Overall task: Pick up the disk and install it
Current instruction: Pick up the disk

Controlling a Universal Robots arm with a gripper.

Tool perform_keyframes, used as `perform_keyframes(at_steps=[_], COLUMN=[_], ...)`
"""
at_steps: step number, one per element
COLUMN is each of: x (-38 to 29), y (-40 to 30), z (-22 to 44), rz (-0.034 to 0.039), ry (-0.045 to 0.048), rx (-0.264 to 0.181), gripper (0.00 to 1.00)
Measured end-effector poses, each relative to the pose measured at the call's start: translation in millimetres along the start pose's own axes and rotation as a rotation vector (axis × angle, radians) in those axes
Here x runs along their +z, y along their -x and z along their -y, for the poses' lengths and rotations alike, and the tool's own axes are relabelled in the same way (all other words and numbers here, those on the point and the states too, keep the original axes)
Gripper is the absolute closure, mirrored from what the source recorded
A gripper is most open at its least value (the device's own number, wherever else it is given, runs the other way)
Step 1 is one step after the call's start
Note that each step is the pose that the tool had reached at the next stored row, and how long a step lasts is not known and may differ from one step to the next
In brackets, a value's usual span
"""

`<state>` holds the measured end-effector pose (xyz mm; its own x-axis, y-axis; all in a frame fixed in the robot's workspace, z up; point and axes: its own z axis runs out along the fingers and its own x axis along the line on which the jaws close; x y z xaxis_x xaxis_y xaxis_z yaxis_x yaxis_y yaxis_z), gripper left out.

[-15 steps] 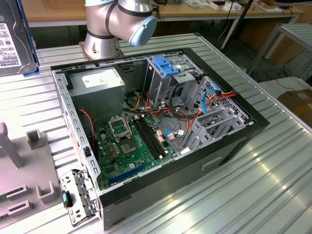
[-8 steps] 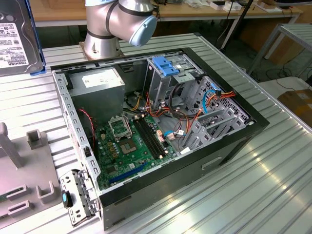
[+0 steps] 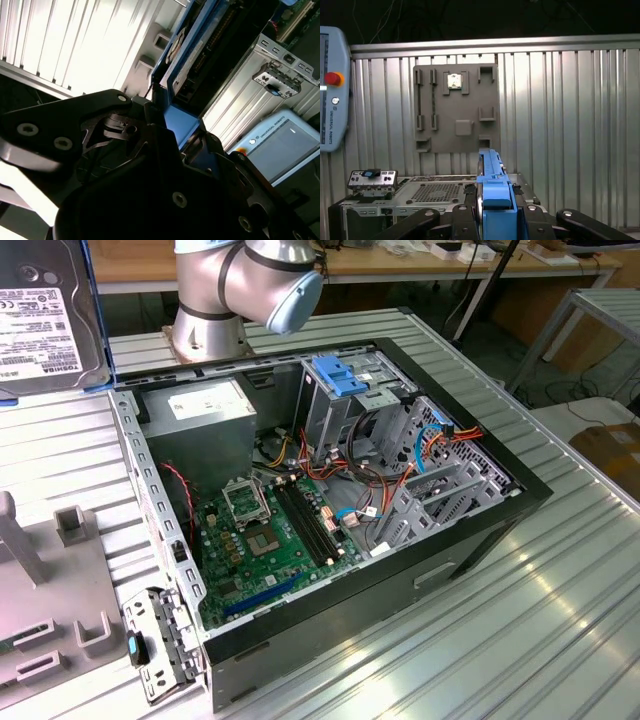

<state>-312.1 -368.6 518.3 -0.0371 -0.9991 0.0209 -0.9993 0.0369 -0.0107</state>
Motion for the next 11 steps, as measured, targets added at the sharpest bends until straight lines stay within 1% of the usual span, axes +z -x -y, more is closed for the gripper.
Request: perform_keyframes(at_steps=[1,2,4,6,7,9,11], x=[0.3,0.4,0.7,0.9,1.1,1.3,1.6], y=[-1.8,-2.4,-4.5,-5.7,-6.8,-8.3,-11.5], z=[6.9,9.4,18.1,22.5,26.0,29.8,35.9], rz=[0.0,0.0,0.0,0.0,0.0,0.0,0.0], ry=[0.0001,0.0,0.0,0.0,0.0,0.0,0.0], rx=[0.0,0.0,0.0,0.0,0.0,0.0,0.0], gripper=[0.63,0.63,0.63,0.63,0.63,0.63,0.63])
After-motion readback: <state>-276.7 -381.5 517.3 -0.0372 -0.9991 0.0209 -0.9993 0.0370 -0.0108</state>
